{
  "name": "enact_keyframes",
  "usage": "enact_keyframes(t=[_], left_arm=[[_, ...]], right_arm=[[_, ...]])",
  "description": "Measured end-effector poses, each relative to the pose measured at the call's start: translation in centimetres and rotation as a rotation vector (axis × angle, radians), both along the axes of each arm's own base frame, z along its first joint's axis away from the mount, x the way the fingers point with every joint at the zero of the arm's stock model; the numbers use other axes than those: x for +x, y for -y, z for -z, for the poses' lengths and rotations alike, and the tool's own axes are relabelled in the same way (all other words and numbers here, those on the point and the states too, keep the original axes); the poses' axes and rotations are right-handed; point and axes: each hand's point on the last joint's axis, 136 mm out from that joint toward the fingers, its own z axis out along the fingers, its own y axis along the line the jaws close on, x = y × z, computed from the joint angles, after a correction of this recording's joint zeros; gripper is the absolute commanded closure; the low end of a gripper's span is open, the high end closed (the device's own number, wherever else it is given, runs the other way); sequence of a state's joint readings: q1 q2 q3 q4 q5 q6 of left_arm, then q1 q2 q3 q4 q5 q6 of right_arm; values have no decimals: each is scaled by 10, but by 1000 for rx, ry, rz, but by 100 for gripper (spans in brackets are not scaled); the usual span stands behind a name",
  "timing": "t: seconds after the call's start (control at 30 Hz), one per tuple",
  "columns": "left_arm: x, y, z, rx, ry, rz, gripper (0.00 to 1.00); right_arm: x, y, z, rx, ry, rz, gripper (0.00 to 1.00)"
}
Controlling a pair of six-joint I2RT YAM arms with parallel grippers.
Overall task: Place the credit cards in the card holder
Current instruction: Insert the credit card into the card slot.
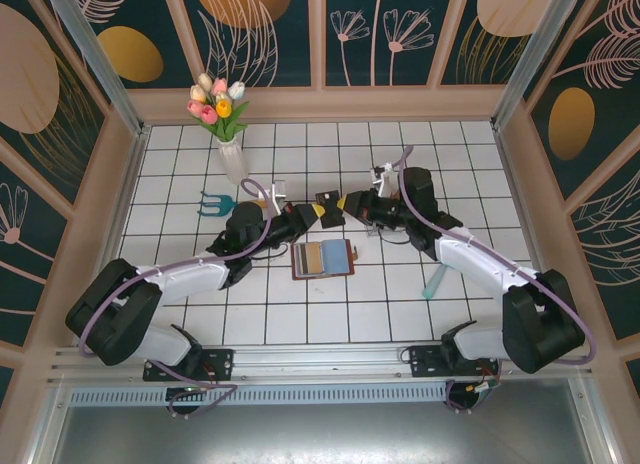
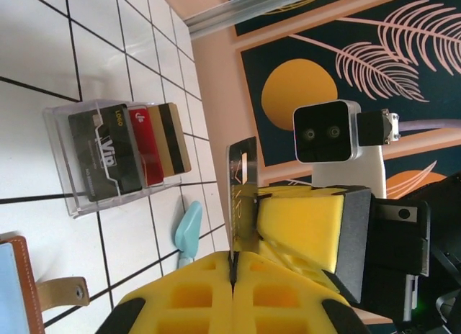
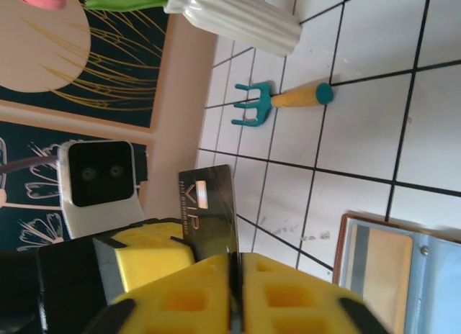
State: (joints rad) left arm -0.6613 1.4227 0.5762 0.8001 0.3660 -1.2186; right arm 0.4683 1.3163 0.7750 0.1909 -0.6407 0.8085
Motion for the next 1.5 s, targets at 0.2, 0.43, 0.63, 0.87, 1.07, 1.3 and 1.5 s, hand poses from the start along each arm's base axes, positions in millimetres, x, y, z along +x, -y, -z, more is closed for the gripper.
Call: enact_keyframes(t=[0.2,0.43,0.63,0.87,1.07,1.3,1.5], left_arm=[[-10,-21,37,145,-30,-53,100],[-42,-21,98,337,-106,-43,100],[-43,-21,127,409,-145,-59,100],[-41,-25,139,443,-160,-82,100],[-42,-26,151,467,-182,-80,100],[-41,-20,157,461,-187,-61,100],[-41,-13,156,432,-184,-41,100]], right_arm=[[-1,21,49,-163,-51,86,71],[-25,37,125,-358,-160,106,71],[-29,40,149,-413,-197,108,71],[-26,39,157,-420,-198,112,71],[-23,37,162,-419,-199,112,73],[-24,28,169,-419,-192,88,81],[-25,28,175,-429,-200,85,87]])
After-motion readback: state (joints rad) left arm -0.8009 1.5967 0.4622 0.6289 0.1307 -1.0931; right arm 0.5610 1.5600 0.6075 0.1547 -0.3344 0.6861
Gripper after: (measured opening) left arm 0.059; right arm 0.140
